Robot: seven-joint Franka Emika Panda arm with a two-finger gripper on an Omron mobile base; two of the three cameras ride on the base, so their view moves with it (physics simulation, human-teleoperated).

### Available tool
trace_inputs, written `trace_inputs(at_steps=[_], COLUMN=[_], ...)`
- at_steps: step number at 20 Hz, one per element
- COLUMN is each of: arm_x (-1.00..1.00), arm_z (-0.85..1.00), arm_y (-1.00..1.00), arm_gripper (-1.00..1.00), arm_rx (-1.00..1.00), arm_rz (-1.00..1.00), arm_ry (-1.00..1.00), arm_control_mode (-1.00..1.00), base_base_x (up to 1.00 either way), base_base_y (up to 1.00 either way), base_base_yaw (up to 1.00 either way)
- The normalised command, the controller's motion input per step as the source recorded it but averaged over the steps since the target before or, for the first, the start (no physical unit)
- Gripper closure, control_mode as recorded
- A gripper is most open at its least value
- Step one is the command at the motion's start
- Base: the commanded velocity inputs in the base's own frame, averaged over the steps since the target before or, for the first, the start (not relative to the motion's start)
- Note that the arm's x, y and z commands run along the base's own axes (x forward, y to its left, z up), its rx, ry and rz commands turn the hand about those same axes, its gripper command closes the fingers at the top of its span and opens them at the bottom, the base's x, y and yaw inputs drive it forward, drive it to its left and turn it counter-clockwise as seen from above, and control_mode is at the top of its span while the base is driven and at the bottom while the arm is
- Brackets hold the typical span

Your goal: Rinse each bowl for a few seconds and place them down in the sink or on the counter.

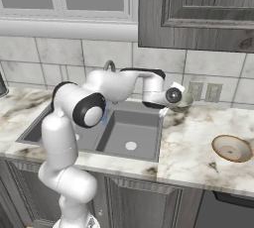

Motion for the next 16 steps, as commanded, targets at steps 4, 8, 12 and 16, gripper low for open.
trace_inputs(at_steps=[4, 8, 12, 16], arm_x=[-0.44, -0.43, -0.42, -0.37], arm_z=[0.2, 0.17, 0.2, 0.22], arm_y=[0.0, 0.0, -0.01, -0.03], arm_gripper=[-1.0, -1.0, -1.0, -1.0], arm_rx=[-0.01, 0.0, -0.02, -0.03], arm_rz=[-0.09, -0.1, -0.1, -0.11], arm_ry=[0.0, 0.0, 0.01, 0.02], arm_control_mode=[-1.0, -1.0, -1.0, -1.0], base_base_x=[0.0, 0.0, 0.0, 0.0], base_base_y=[0.0, 0.0, 0.0, 0.0], base_base_yaw=[0.0, 0.0, 0.0, 0.0])
